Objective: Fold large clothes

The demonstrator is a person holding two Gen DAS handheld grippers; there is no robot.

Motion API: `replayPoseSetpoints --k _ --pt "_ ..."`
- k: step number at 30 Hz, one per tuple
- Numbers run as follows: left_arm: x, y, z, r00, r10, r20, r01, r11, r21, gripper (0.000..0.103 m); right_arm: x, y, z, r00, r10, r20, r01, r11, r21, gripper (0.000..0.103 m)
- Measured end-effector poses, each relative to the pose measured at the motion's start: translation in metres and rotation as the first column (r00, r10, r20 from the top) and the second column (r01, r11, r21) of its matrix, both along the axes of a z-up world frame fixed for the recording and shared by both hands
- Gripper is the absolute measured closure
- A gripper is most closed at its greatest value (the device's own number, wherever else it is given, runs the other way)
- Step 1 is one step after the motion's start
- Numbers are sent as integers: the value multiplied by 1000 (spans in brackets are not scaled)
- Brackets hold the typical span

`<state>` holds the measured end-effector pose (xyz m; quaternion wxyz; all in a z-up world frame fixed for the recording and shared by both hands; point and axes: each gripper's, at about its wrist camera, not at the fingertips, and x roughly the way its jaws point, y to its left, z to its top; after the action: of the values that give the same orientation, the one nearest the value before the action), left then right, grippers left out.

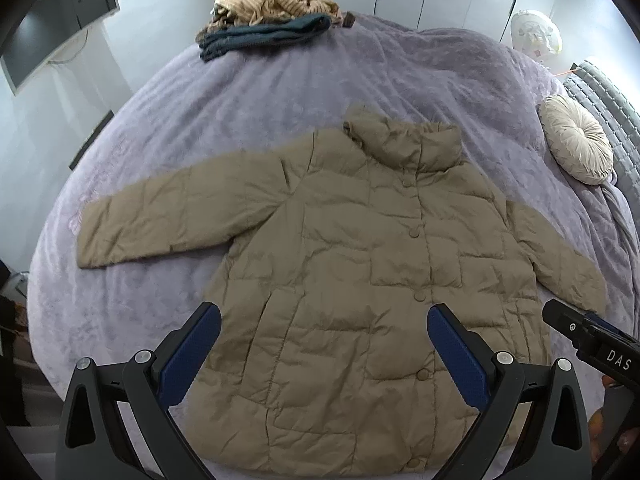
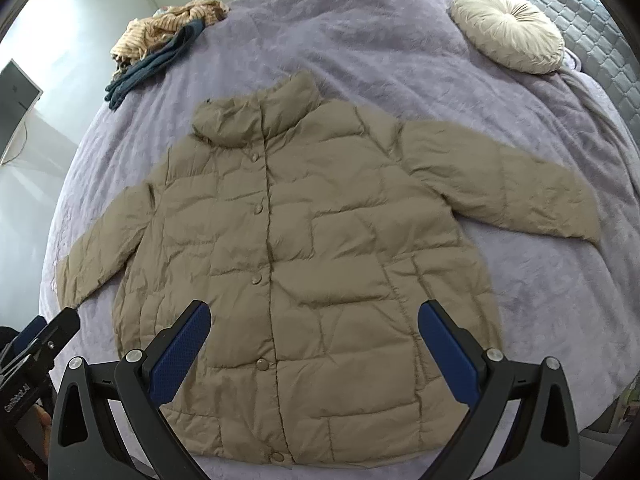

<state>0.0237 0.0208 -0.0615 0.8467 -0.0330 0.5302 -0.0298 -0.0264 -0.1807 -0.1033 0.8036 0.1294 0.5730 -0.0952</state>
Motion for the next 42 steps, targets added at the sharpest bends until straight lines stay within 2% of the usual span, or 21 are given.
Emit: replayPoseSetpoints --k 3,7,11,12,16,19,23,26,28,32,34,38,39,40,41,42 --pt "6 12 -18 1000 15 -27 -15 1000 -9 0 4 8 -12 1000 -1 -14 1 1000 8 0" --pt "16 41 -49 994 76 -80 -79 996 -33 0 11 19 -33 999 -9 -35 11 998 56 0" --pt "26 81 -75 985 151 -89 -157 986 -63 0 20 42 -48 999 34 -20 -32 997 70 0" --pt "29 92 -81 981 171 -91 -179 980 -90 0 23 50 -51 999 54 -8 -53 996 72 0" --pt "48 153 -117 957 272 -104 -289 934 -212 0 38 83 -72 986 159 -52 -154 985 83 0" --pt "58 194 -140 932 345 -116 -363 898 -249 0 48 105 -90 963 243 -114 -233 968 94 0" --pt "77 246 -172 896 430 -116 -442 827 -347 0 57 130 -111 941 311 -138 -293 947 131 0" --pt "99 273 -196 888 444 -121 -453 796 -401 0 63 140 -119 935 333 -125 -315 938 145 0" --pt "112 292 -209 872 475 -119 -475 764 -436 0 69 144 -121 933 344 -105 -329 934 139 0" --pt "126 326 -220 820 563 -107 -538 693 -480 0 86 148 -125 935 345 -80 -333 934 128 0" --pt "136 339 -220 801 593 -88 -556 679 -480 0 96 150 -125 938 338 -70 -328 936 125 0" --pt "149 352 -214 781 623 -40 -577 697 -426 0 118 159 -125 946 321 -40 -312 939 142 0" --pt "152 353 -212 775 631 -33 -586 698 -411 2 125 162 -124 948 317 -26 -310 939 152 0" --pt "154 356 -211 768 640 -30 -597 698 -396 16 130 165 -124 949 314 -13 -308 938 160 0" --pt "155 357 -211 768 640 -33 -601 702 -383 38 138 168 -123 951 309 1 -304 936 175 0" --pt "158 360 -211 776 630 -31 -592 710 -381 48 143 171 -124 953 304 12 -301 935 188 0"
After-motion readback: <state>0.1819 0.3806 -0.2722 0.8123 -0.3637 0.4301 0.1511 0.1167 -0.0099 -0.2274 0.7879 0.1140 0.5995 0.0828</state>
